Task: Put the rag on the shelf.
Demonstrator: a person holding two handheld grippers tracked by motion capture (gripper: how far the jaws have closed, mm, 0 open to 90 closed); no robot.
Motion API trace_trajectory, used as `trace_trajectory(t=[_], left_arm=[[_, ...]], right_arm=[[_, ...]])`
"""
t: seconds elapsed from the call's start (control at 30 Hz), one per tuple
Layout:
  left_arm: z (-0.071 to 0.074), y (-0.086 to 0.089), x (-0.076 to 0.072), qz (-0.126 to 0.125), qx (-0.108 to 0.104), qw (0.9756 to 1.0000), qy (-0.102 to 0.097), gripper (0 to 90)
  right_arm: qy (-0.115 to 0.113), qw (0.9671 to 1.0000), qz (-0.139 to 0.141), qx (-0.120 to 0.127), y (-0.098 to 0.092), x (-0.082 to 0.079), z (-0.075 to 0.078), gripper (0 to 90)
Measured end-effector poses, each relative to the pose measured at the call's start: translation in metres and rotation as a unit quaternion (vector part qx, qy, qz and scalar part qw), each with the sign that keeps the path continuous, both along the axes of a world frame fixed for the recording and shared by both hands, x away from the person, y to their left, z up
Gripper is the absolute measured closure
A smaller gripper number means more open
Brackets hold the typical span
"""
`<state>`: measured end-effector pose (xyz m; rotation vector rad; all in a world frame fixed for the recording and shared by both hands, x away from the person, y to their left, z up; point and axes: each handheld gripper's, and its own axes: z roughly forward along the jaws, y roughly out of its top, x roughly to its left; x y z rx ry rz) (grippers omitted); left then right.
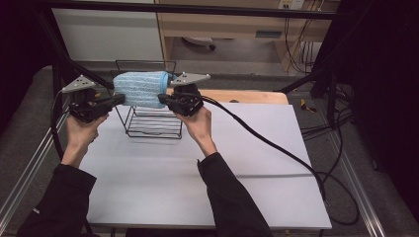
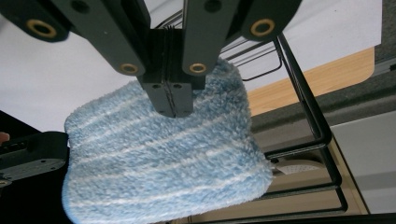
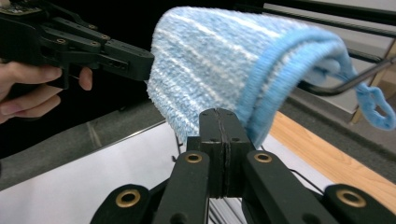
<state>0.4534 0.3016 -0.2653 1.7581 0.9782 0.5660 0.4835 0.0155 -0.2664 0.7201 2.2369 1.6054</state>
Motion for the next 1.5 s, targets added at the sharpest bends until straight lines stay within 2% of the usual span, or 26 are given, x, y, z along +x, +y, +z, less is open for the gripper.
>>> trace_trajectory(t=[0.13,0.3,0.47,0.57,0.83,1.0,1.1,1.17,1.3,1.43,1.5], left_arm=[[-0.004,-0.001,0.005,0.007,-0.01,0.9999,0.001,89.4],[0.0,0.003,-0.001,0.003,-0.027,0.9996,-0.01,88.9],[0.012,0.003,-0.009,0.003,-0.032,0.9992,-0.024,86.3],[0.021,0.001,-0.013,0.0,-0.03,0.999,-0.035,84.3],[0.033,0.0,-0.017,0.003,-0.027,0.9986,-0.045,79.3],[0.035,0.003,-0.023,0.004,-0.029,0.9988,-0.04,71.8],[0.033,0.006,-0.03,0.007,-0.022,0.9989,-0.04,62.9],[0.029,0.008,-0.036,0.008,-0.016,0.999,-0.04,56.7],[0.017,0.011,-0.048,0.012,-0.002,0.9993,-0.034,41.6],[-0.002,0.015,-0.057,0.009,-0.015,0.9994,-0.031,30.4],[-0.012,0.015,-0.059,0.01,-0.012,0.9996,-0.023,25.0]], right_arm=[[-0.014,0.9999,-0.006,-0.002,0.003,0.002,-0.005,89.1],[-0.032,0.9995,-0.005,-0.001,0.001,-0.004,-0.002,81.9],[-0.051,0.9982,0.002,0.031,-0.002,-0.012,0.007,73.2],[-0.057,0.9977,0.001,0.037,-0.004,-0.014,0.011,67.9],[-0.054,0.9971,0.002,0.054,-0.011,-0.017,0.021,59.7],[-0.052,0.9973,-0.003,0.052,-0.018,-0.021,0.029,47.2],[-0.051,0.9976,-0.008,0.045,-0.025,-0.026,0.032,38.8],[-0.038,0.9979,-0.007,0.052,-0.032,-0.028,0.03,32.0],[-0.023,0.9987,-0.014,0.043,-0.048,-0.032,0.023,18.6],[-0.01,0.9994,-0.019,0.027,-0.065,-0.038,0.011,10.7],[-0.001,0.9996,-0.019,0.02,-0.075,-0.04,0.003,7.3]])
